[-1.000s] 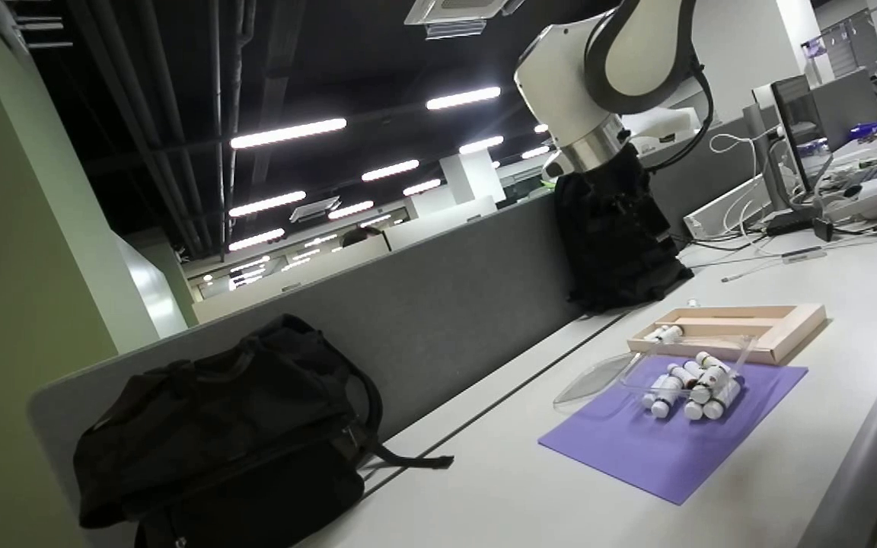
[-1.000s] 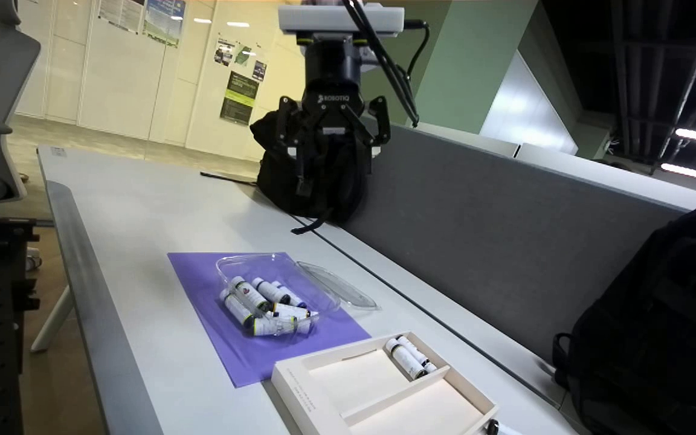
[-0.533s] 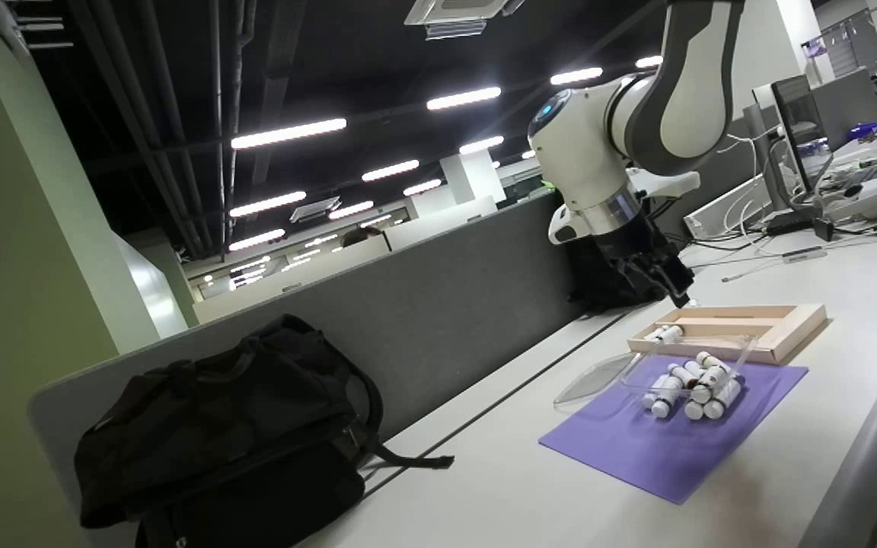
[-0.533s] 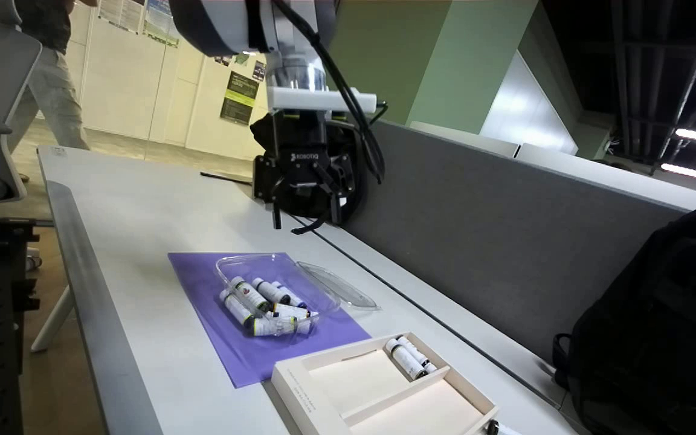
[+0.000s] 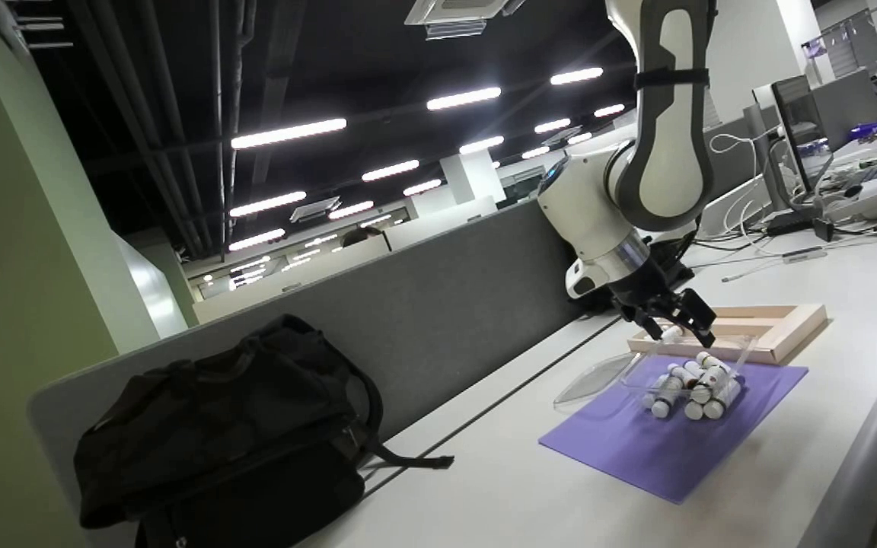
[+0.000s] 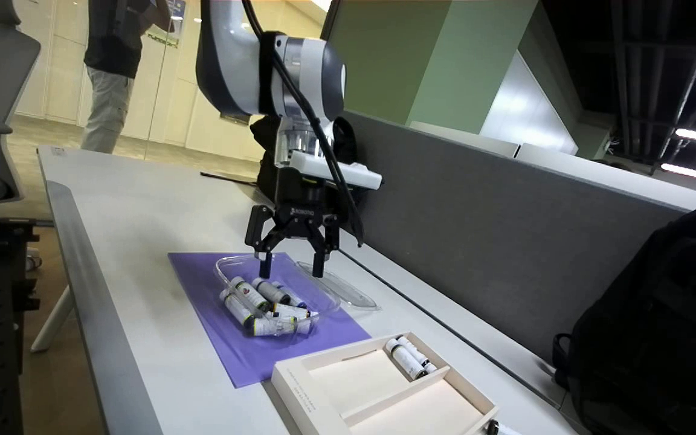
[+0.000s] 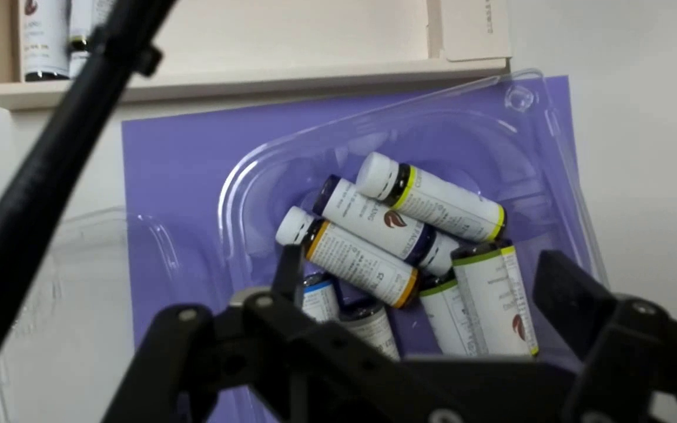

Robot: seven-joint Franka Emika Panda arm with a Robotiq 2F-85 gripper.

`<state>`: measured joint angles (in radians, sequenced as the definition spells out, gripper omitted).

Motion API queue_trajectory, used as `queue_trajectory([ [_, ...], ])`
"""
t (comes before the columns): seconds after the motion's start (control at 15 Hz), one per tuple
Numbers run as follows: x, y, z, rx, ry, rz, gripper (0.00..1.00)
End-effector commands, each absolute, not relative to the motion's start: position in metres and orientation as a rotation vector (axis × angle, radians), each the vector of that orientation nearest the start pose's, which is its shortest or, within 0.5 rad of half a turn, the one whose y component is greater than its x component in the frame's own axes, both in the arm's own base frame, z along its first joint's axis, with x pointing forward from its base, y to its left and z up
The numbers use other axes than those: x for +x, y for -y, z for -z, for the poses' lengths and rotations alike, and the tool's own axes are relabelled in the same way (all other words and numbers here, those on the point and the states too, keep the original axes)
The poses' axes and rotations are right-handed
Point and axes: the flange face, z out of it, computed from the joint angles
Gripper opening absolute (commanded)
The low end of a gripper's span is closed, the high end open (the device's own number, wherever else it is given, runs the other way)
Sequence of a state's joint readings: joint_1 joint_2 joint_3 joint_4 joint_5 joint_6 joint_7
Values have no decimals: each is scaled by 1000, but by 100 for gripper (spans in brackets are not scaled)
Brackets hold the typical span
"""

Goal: Put five bottles on the tray

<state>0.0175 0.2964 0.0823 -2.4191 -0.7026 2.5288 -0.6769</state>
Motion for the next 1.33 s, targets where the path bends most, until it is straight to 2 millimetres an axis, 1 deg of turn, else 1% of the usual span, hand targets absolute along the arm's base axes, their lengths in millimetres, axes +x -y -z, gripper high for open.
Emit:
queue_trajectory([
  [0.0, 477, -60, -162, -2487, 2133, -485, 100],
  [0.13, 474, -66, -161, -2433, 2116, -513, 100],
  [0.27, 471, -71, -162, -2399, 2117, -506, 100],
  [0.47, 469, -72, -161, -2387, 2128, -492, 100],
  [0.73, 470, -70, -157, -2399, 2136, -488, 100],
  [0.93, 469, -71, -154, -2432, 2161, -445, 100],
  [1.07, 471, -72, -151, -2472, 2172, -397, 100],
  [1.13, 474, -73, -151, -2549, 2118, -405, 100],
  [1.2, 472, -71, -152, -2452, 2164, -418, 100],
  [1.27, 472, -71, -151, -2481, 2150, -417, 100],
])
